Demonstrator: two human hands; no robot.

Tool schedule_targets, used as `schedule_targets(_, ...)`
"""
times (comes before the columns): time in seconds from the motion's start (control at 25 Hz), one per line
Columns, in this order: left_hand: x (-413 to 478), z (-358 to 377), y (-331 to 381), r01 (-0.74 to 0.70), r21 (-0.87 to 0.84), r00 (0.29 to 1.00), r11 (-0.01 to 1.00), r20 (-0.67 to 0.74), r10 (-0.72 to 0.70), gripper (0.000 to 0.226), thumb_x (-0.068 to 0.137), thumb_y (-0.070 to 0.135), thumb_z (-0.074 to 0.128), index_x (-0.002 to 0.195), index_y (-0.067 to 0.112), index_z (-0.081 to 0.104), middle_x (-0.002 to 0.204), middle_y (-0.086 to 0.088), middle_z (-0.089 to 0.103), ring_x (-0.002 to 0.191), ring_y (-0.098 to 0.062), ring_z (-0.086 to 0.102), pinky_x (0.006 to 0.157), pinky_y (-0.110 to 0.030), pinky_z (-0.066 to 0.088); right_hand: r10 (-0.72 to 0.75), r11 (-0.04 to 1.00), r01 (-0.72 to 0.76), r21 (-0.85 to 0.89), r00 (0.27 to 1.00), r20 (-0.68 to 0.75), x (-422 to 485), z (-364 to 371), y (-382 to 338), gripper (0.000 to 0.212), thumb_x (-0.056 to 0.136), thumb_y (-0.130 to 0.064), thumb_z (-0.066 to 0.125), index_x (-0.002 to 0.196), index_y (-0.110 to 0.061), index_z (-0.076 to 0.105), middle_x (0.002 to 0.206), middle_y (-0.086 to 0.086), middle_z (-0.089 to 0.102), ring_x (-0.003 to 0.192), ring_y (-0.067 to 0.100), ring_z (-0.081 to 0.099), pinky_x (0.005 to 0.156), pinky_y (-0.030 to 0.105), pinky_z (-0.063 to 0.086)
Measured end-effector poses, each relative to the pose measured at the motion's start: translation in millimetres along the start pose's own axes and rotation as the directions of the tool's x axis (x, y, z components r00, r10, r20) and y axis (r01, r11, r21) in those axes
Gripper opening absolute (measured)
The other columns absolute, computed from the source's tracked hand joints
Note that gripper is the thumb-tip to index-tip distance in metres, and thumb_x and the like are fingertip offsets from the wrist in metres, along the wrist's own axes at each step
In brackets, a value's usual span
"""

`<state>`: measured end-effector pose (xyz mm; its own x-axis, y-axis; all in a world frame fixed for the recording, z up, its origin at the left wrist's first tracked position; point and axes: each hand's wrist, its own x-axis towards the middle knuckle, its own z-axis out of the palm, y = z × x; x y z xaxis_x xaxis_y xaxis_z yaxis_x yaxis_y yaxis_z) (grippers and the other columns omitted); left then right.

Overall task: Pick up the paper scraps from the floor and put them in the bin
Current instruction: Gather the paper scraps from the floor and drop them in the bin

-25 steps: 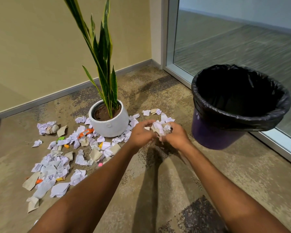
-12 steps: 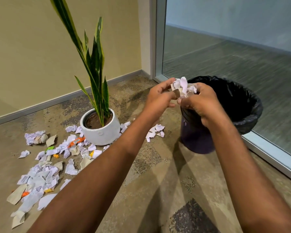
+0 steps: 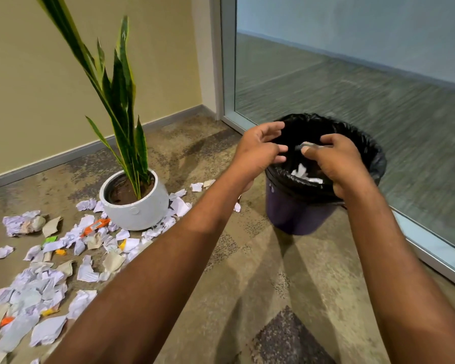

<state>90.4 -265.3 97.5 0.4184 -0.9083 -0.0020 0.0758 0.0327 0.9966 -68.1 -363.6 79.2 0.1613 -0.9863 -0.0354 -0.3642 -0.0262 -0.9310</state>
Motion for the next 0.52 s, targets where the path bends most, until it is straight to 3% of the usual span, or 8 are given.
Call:
schedule_targets(0.12, -0.1, -21.5, -6.0, 0.013, -0.012, 0.997, 1.0, -0.076, -0.013, 0.055, 0.087, -0.018, 0.062, 0.133, 0.011, 0.067, 0.127, -0.014, 0.071, 0.094, -0.022, 0.076, 0.079, -0.036, 0.066, -0.076, 0.997, 0.074, -0.033, 0.995, -0.067, -7.4, 8.3, -3.6, 0.032, 0.085, -0.036, 0.085, 0.114, -0.026, 0.075, 0.109, -0.004, 0.075, 0.095, 0.013, 0.073, 0.075, 0.032, 0.06)
schedule_targets(0.24, 0.0, -52.4, -16.9, 0.056, 0.012, 0.984, 0.998, -0.17, -0.053, 0.049, 0.089, -0.019, 0.054, 0.125, 0.011, 0.068, 0.12, -0.017, 0.073, 0.08, -0.02, 0.074, 0.068, -0.031, 0.064, -0.193, 0.979, 0.197, 0.053, 0.979, -0.061, -19.4, 30.5, -15.1, 0.006, 0.087, -0.029, 0.08, 0.091, -0.025, 0.078, 0.086, -0.003, 0.079, 0.08, 0.017, 0.078, 0.067, 0.035, 0.064)
schedule_targets(0.36, 1.5, -84.7, -40.5, 0.138, 0.036, 0.958, 0.99, -0.26, -0.124, 0.04, 0.095, -0.014, 0.055, 0.126, 0.008, 0.066, 0.112, -0.013, 0.072, 0.074, -0.018, 0.07, 0.064, -0.03, 0.062, -0.295, 0.944, 0.273, 0.187, 0.95, 0.105, -36.3, 66.0, -23.1, 0.008, 0.093, -0.019, 0.075, 0.087, -0.024, 0.079, 0.078, 0.002, 0.079, 0.068, 0.018, 0.079, 0.06, 0.029, 0.062)
schedule_targets(0.52, 3.2, -124.9, -91.3, 0.299, 0.123, 0.892, 0.946, -0.387, -0.232, 0.03, 0.099, -0.002, 0.059, 0.125, 0.011, 0.068, 0.101, -0.009, 0.071, 0.076, -0.017, 0.067, 0.066, -0.033, 0.061, -0.369, 0.929, 0.347, 0.127, 0.858, 0.356, -50.0, 128.2, 0.3, 0.01, 0.091, -0.018, 0.077, 0.089, -0.027, 0.079, 0.075, -0.004, 0.077, 0.064, 0.011, 0.077, 0.058, 0.031, 0.064)
